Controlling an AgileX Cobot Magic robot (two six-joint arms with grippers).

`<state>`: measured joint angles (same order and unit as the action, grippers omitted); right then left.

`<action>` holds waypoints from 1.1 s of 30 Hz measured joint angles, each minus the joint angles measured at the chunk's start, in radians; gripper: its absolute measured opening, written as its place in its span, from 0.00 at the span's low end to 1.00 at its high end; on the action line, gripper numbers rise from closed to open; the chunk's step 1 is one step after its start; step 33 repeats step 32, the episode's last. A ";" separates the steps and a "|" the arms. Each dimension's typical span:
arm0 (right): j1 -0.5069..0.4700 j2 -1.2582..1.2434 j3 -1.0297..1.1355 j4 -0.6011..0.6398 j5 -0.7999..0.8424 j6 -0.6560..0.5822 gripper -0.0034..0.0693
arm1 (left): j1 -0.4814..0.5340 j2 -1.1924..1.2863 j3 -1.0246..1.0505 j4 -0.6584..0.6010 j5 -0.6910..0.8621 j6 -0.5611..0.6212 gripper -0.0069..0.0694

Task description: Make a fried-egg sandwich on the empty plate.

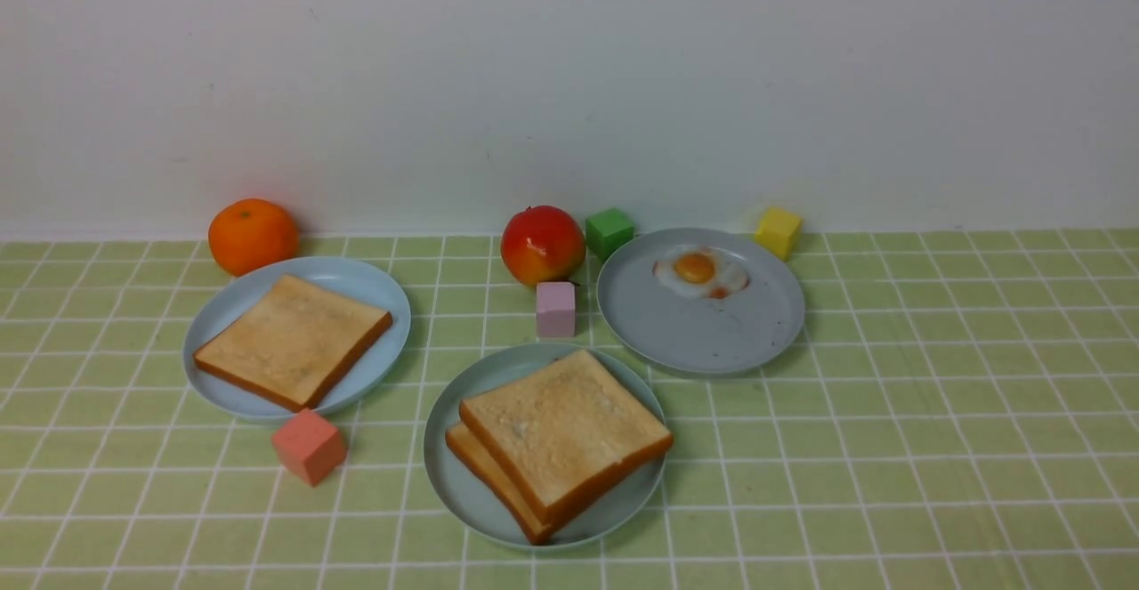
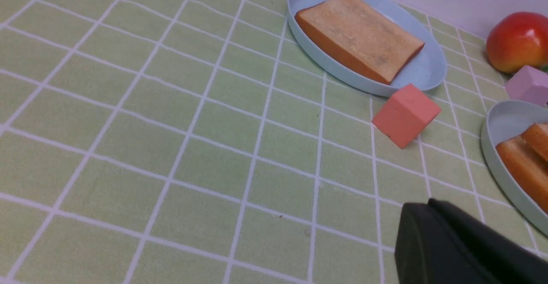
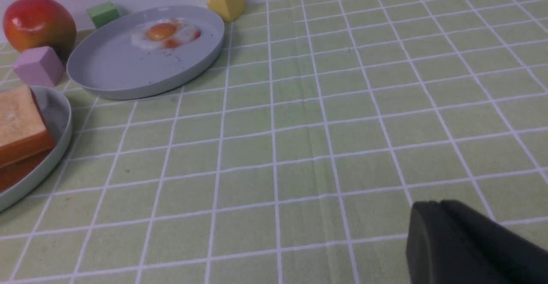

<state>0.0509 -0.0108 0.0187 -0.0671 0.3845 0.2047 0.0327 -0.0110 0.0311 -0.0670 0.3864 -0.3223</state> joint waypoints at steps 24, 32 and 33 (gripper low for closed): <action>0.000 0.000 0.000 0.000 0.000 0.000 0.10 | 0.000 0.000 0.000 -0.001 0.000 0.000 0.11; 0.000 0.000 0.000 0.000 0.001 0.000 0.10 | 0.000 0.000 0.000 -0.001 0.000 0.000 0.12; 0.000 0.000 0.000 0.000 0.001 0.000 0.10 | 0.000 0.000 0.000 -0.001 0.000 0.000 0.12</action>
